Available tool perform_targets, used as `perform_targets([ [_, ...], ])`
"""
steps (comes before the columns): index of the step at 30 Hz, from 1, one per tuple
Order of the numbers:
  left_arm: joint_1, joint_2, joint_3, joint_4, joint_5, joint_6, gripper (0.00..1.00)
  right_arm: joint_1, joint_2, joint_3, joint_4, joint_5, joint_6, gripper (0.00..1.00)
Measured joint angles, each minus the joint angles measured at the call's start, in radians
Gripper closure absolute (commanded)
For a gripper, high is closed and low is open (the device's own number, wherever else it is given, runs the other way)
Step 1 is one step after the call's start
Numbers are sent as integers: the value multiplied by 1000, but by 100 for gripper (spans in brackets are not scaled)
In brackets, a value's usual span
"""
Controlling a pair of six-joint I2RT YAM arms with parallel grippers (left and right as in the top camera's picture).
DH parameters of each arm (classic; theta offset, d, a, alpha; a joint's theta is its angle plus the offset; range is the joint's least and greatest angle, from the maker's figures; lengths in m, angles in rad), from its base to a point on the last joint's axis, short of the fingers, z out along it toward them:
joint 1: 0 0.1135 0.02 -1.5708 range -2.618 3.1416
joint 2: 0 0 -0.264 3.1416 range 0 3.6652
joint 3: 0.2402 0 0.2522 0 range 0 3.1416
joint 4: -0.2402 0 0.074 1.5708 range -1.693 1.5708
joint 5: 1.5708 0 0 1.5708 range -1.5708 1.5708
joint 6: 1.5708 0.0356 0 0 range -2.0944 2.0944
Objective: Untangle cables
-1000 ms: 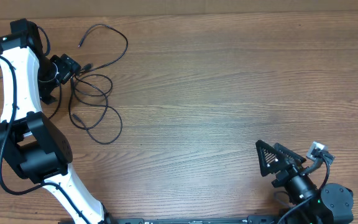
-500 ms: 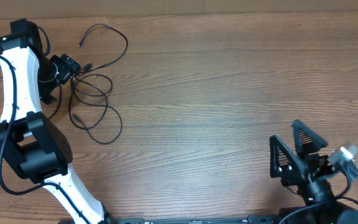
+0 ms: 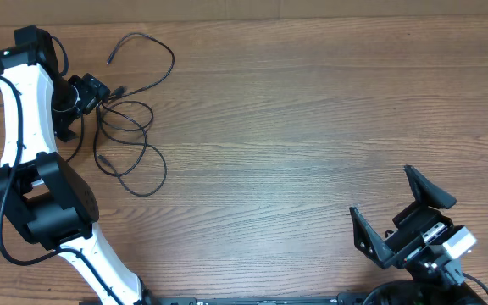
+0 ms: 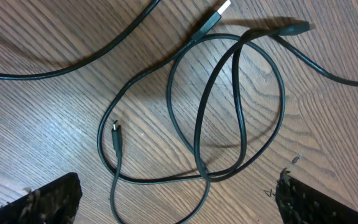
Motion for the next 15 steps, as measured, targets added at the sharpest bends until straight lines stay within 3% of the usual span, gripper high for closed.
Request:
perform_targets([
  [15,0,0,0,0,0,0,0,0,0,-132,25,84,-61,0],
])
